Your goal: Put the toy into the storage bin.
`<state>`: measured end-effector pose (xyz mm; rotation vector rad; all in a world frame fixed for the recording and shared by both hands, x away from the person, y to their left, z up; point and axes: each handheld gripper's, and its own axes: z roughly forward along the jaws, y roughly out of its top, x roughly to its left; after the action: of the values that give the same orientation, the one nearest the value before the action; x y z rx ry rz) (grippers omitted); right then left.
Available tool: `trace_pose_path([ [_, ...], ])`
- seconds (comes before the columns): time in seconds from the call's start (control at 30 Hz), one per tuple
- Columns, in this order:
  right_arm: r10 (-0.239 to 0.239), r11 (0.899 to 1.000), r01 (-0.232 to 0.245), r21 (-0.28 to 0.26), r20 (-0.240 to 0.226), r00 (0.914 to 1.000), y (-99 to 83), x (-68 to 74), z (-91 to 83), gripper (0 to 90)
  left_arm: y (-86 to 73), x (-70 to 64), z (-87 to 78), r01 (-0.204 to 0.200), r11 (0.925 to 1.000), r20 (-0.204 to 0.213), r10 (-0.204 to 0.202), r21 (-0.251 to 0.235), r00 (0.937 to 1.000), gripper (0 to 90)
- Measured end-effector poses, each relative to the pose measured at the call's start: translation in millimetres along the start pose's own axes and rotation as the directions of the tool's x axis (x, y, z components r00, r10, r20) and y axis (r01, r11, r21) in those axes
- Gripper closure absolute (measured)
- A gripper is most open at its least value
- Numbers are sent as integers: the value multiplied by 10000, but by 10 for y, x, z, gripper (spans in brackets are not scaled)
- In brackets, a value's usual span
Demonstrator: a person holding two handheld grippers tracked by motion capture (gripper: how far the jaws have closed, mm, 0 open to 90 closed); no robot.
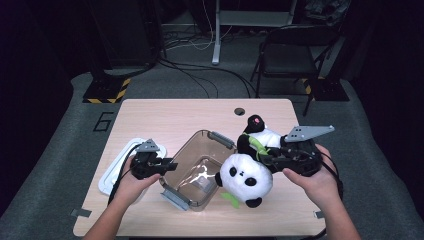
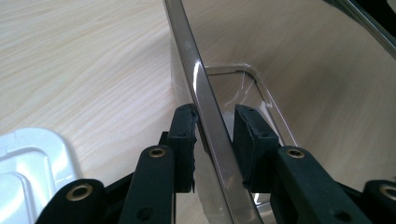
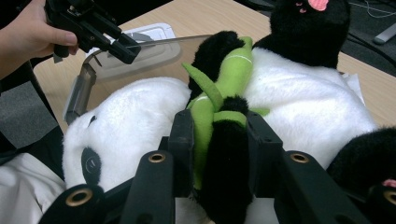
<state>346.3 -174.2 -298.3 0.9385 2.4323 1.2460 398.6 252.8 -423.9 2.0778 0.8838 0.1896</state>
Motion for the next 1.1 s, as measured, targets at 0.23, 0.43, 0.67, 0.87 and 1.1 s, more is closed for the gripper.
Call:
trace_pose_path([
  [0.23,-84,10000,84,-6,-96,9999,54,33,55,675,16,-95,55,44,10000,332,-47,89,9994,677],
  [0.43,-197,9998,195,-95,-207,9996,132,60,135,674,53,-89,-54,-69,9998,381,75,-178,9992,496],
  [0.67,-263,9996,257,-143,-428,9987,212,96,260,673,54,31,-267,127,9969,-121,-137,-774,9998,461],
  [0.87,-264,9995,255,-166,-569,9980,259,108,351,672,28,92,-348,248,9956,-321,-278,-900,9991,462],
  [1.1,-371,9992,359,-198,-672,9970,354,154,486,672,-1,97,-384,248,9958,-460,-289,-881,9985,468],
])
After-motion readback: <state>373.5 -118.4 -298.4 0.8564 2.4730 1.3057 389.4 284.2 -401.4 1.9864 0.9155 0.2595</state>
